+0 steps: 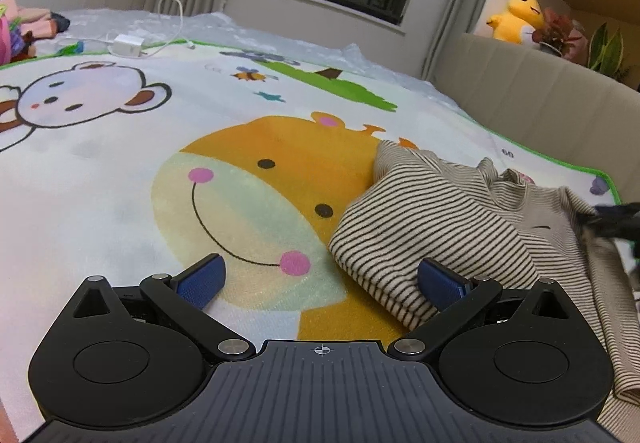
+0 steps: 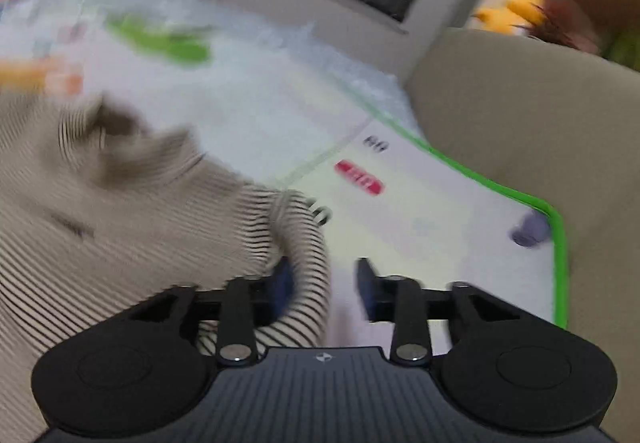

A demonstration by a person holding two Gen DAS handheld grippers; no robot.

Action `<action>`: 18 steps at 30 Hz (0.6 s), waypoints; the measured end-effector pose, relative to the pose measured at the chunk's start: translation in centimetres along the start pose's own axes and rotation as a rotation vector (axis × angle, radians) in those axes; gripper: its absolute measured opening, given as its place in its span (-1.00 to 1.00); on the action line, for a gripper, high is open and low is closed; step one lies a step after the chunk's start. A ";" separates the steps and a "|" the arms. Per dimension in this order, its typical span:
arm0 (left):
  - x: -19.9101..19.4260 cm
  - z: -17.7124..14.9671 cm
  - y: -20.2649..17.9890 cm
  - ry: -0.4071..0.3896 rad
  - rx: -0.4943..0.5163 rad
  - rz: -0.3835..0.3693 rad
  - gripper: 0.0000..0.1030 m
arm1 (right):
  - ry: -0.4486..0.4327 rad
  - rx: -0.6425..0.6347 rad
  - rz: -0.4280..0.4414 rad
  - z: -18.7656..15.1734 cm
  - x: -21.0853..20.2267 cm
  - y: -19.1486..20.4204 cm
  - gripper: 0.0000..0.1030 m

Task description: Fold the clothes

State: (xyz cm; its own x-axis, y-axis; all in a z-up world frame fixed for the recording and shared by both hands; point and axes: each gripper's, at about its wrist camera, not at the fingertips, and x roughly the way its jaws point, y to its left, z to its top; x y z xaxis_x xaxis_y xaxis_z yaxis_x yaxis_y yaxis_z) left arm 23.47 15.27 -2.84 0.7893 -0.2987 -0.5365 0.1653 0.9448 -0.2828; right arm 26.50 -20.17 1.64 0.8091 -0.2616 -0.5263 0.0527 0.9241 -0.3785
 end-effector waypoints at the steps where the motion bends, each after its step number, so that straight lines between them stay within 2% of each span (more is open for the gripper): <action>1: 0.0 0.0 -0.1 0.003 0.004 0.004 1.00 | -0.031 0.025 0.008 -0.1 -1.7 -0.8 0.02; 3: 0.0 0.2 -0.4 0.011 0.013 0.015 1.00 | -0.064 0.052 0.027 -0.9 -4.7 -1.6 0.19; 5: -0.1 0.7 -0.9 0.026 0.027 0.030 1.00 | -0.052 0.093 0.056 -2.7 -6.8 -2.1 0.23; 6: -0.5 1.1 -1.4 0.028 0.024 0.015 1.00 | -0.036 0.125 0.075 -3.7 -7.2 -2.4 0.23; 8: -1.7 1.9 -2.5 -0.011 -0.004 -0.103 1.00 | 0.002 0.203 0.125 -5.8 -7.3 -2.7 0.23; 10: -3.5 2.5 -4.7 -0.096 0.007 -0.219 1.00 | 0.011 0.280 0.163 -7.5 -6.8 -2.2 0.23; 13: -4.7 2.4 -8.0 -0.174 0.074 -0.310 1.00 | 0.006 0.324 0.198 -8.5 -4.7 -0.2 0.22; 16: -3.2 0.7 -10.5 -0.159 0.128 -0.326 1.00 | -0.025 0.223 0.157 -8.0 -5.1 1.7 0.22; 18: -0.9 -0.9 -11.2 -0.097 0.137 -0.285 1.00 | -0.034 0.209 0.159 -8.0 -5.4 1.8 0.21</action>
State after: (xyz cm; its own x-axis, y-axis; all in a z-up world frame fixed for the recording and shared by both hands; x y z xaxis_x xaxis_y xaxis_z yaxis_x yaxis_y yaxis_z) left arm 20.39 4.82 0.14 0.7516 -0.5455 -0.3709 0.4601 0.8365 -0.2978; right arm 17.56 -19.29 -2.32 0.8358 -0.1024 -0.5394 0.0404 0.9913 -0.1255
